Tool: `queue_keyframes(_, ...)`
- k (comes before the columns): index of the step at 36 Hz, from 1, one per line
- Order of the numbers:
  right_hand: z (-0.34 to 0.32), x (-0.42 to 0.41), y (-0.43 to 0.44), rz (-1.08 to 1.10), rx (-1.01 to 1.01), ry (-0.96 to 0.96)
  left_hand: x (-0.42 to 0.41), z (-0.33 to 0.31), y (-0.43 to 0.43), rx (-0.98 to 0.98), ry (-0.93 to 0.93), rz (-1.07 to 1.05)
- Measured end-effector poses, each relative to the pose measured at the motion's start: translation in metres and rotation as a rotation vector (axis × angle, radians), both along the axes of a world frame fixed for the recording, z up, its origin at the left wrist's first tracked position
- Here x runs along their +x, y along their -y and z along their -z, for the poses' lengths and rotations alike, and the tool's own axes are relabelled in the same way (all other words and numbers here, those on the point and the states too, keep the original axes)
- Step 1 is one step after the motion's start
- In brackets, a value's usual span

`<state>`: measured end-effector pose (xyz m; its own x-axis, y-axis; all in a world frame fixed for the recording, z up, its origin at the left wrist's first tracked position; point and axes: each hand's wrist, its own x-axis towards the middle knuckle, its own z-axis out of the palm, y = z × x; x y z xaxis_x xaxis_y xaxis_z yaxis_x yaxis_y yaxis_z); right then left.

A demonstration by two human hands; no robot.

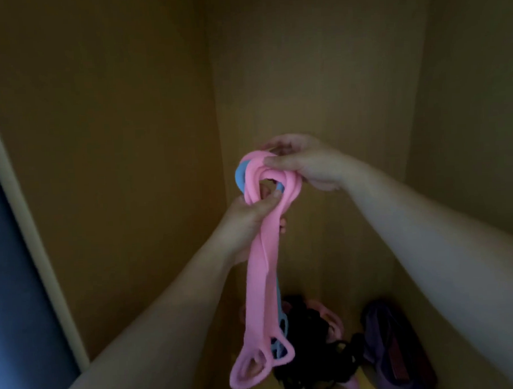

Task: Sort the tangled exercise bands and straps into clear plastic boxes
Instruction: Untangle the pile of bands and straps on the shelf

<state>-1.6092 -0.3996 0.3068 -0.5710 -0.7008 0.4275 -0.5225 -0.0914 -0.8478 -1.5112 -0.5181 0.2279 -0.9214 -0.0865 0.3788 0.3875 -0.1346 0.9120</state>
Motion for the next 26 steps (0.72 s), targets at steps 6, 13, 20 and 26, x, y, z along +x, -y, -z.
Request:
queue_keyframes(6, 0.012, 0.009, -0.002, -0.053, 0.092, 0.021, 0.013, 0.012, 0.004, -0.010, -0.037, -0.077)
queue_keyframes(13, 0.053, -0.007, -0.010, 0.029, 0.091, 0.123, 0.014, 0.024, 0.007, -0.045, -0.038, -0.215)
queue_keyframes(20, 0.137, -0.054, -0.024, 0.224, 0.312, 0.225, 0.009, 0.043, 0.011, 0.001, 0.042, -0.301)
queue_keyframes(26, 0.213, -0.091, -0.041, 0.401, 0.609, 0.274, -0.002, 0.047, 0.013, -0.001, 0.057, -0.367)
